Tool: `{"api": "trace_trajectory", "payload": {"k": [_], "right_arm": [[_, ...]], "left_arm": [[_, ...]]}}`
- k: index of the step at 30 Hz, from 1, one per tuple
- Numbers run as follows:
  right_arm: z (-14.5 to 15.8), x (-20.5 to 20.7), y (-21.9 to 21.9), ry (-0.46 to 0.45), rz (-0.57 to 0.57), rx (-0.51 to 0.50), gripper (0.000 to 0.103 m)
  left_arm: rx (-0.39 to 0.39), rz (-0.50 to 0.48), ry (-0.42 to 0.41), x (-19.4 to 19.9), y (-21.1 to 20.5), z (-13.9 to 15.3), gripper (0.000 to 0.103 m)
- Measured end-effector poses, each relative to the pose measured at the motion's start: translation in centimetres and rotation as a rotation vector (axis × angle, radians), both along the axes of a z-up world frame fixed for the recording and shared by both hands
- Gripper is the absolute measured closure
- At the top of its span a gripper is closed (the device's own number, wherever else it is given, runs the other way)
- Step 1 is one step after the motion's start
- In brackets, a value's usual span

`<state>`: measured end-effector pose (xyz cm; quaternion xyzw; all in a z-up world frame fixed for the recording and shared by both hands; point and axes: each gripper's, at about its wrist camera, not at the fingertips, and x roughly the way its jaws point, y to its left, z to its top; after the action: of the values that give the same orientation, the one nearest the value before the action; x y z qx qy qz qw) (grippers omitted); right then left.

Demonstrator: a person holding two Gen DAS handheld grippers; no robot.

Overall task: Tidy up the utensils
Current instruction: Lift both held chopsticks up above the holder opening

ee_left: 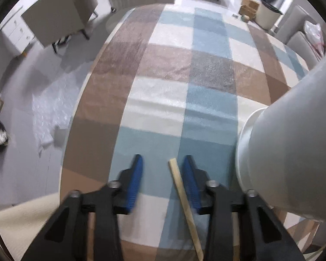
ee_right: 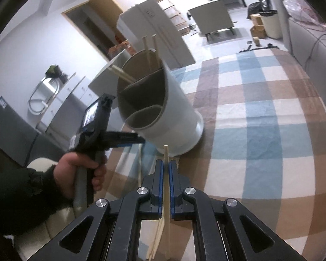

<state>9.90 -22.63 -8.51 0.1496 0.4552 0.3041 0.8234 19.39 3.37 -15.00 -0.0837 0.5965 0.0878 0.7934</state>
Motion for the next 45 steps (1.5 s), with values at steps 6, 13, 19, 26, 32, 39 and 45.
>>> {"api": "trace_trajectory", "payload": {"k": [6,13,19,26,32,39,45], "right_arm": [[0.4,0.0,-0.6,-0.019,-0.043,-0.006,0.099],[1.8,-1.3,-0.4,-0.087,-0.083,-0.013,0.099],[3.2,-2.2,-0.1,-0.132,-0.108,0.016,0.099],[5.1,-3.1,0.1,-0.19,-0.133,0.039,0.099],[7.5,-3.3,0.4,-0.256,-0.152,0.054,0.099],[10.4,-2.6,0.7,-0.311,-0.172,0.075,0.099],[13.8,-1.3,1.2,-0.382,-0.179,0.083,0.099]], "left_arm": [[-0.051,0.018,-0.023,-0.4,0.6,0.2,0.101],[-0.114,0.049,-0.17,-1.9,1.1,4.7,0.101],[-0.172,-0.007,-0.278,-4.1,0.3,8.6,0.101],[-0.189,-0.082,-0.336,-5.5,-0.2,11.4,0.102],[-0.21,-0.13,-0.387,-6.8,-0.3,13.9,0.102],[-0.245,-0.168,-0.465,-7.3,-0.4,17.6,0.102],[-0.274,-0.193,-0.536,-7.3,-0.3,21.6,0.102]]}}
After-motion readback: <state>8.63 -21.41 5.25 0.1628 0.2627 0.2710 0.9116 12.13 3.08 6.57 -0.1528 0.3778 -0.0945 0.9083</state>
